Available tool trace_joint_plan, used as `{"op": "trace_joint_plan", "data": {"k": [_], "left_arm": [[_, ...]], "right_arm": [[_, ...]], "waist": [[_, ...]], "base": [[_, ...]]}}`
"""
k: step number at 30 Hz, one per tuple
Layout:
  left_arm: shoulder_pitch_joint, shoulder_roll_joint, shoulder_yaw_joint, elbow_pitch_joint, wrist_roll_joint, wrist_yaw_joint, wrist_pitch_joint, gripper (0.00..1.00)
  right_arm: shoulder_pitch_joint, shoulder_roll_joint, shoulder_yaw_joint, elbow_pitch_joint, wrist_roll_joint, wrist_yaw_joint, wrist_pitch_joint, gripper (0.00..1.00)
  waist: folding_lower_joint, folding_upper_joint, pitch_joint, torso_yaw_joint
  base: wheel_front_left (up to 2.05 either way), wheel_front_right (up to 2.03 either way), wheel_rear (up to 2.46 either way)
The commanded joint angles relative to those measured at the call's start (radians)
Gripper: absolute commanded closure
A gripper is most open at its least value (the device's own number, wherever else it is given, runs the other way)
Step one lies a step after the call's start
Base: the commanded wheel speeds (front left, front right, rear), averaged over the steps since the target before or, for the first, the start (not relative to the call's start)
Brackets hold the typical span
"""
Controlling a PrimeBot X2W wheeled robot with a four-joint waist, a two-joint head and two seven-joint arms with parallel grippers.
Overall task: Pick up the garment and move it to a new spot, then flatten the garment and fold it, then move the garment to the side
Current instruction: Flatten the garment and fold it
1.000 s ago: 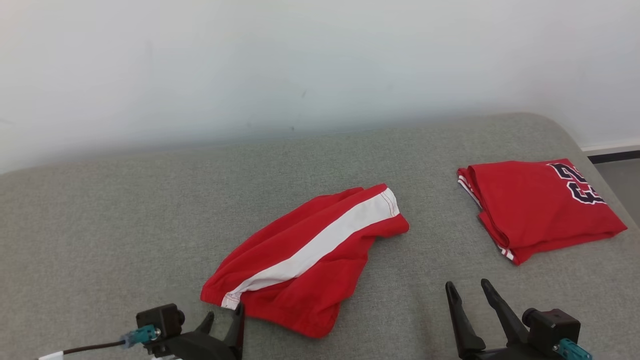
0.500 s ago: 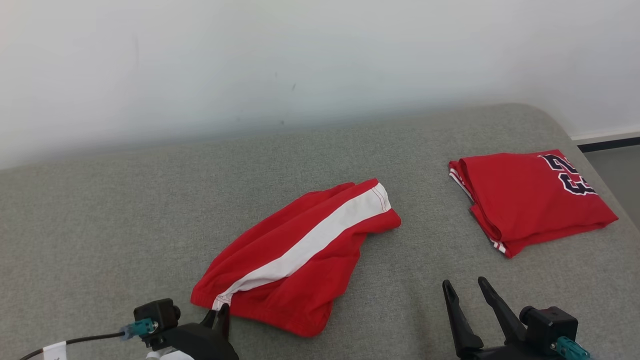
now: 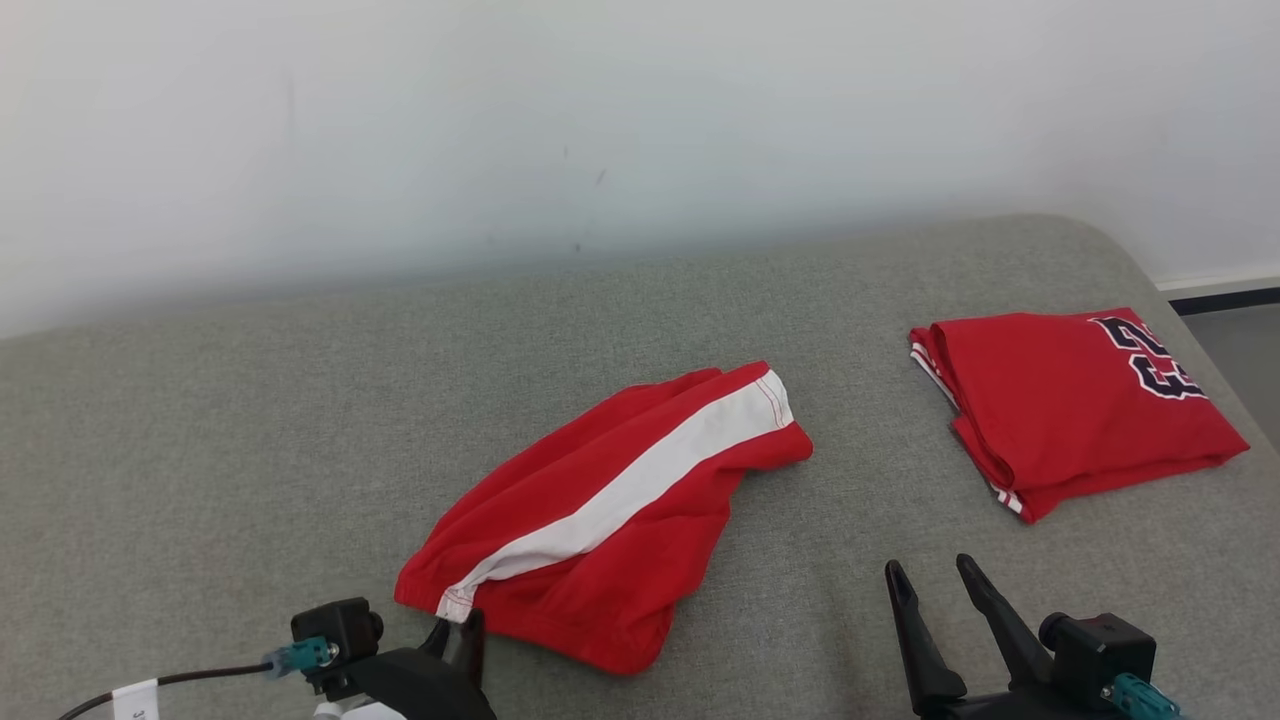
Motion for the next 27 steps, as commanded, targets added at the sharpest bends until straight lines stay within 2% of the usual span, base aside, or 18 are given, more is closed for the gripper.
{"op": "trace_joint_plan", "data": {"k": [1, 2, 3, 5, 12, 16, 18, 22, 27], "left_arm": [[0.003, -0.004, -0.003, 0.001, 0.009, -0.005, -0.001, 0.35], [-0.001, -0.006, -0.004, 0.004, 0.009, -0.004, 0.000, 0.34], [-0.006, -0.008, -0.003, 0.006, 0.008, -0.004, 0.000, 0.48], [-0.012, -0.009, 0.000, 0.010, 0.006, -0.003, -0.003, 0.62], [-0.021, -0.003, 0.011, 0.021, 0.001, -0.002, -0.017, 0.70], [-0.008, 0.001, 0.013, 0.016, -0.001, 0.004, -0.023, 0.62], [-0.002, 0.004, 0.014, 0.013, -0.003, 0.006, -0.025, 0.64], [0.006, 0.008, 0.014, 0.006, -0.004, 0.005, -0.023, 1.00], [0.014, 0.008, 0.006, -0.002, -0.005, 0.004, -0.017, 1.00]], "right_arm": [[0.005, 0.001, 0.003, 0.002, 0.000, -0.002, -0.001, 0.00], [0.004, 0.001, 0.005, 0.002, 0.001, -0.002, -0.001, 0.00], [0.002, 0.001, 0.007, 0.003, 0.001, -0.002, 0.000, 0.00], [-0.003, 0.001, 0.010, 0.004, 0.002, -0.002, -0.001, 0.00], [0.000, 0.001, 0.003, 0.004, -0.002, -0.002, -0.004, 0.00], [0.005, 0.001, -0.001, 0.002, 0.000, -0.002, -0.005, 0.00], [0.006, 0.001, 0.000, 0.003, 0.003, -0.002, -0.005, 0.00], [0.005, 0.001, 0.002, 0.008, 0.005, -0.002, -0.008, 0.00], [0.003, 0.001, 0.000, 0.010, 0.005, -0.002, -0.008, 0.00]], "waist": [[0.0000, -0.0001, 0.000, 0.000], [0.0000, -0.0001, 0.000, -0.001], [0.0000, -0.0001, 0.000, -0.002], [0.0000, -0.0001, 0.002, -0.006], [0.0000, -0.0001, 0.003, -0.018], [0.0000, -0.0001, 0.000, -0.014], [0.0000, -0.0001, -0.002, -0.010], [0.0000, -0.0001, -0.006, -0.002], [0.0000, -0.0001, -0.008, 0.004]], "base": [[0.00, 0.00, 0.00], [0.00, 0.00, 0.00], [0.00, 0.00, 0.00], [0.00, 0.00, 0.00], [0.00, 0.00, 0.00], [0.00, 0.00, 0.00], [0.00, 0.00, 0.00], [0.00, 0.00, 0.00], [0.00, 0.00, 0.00]]}}
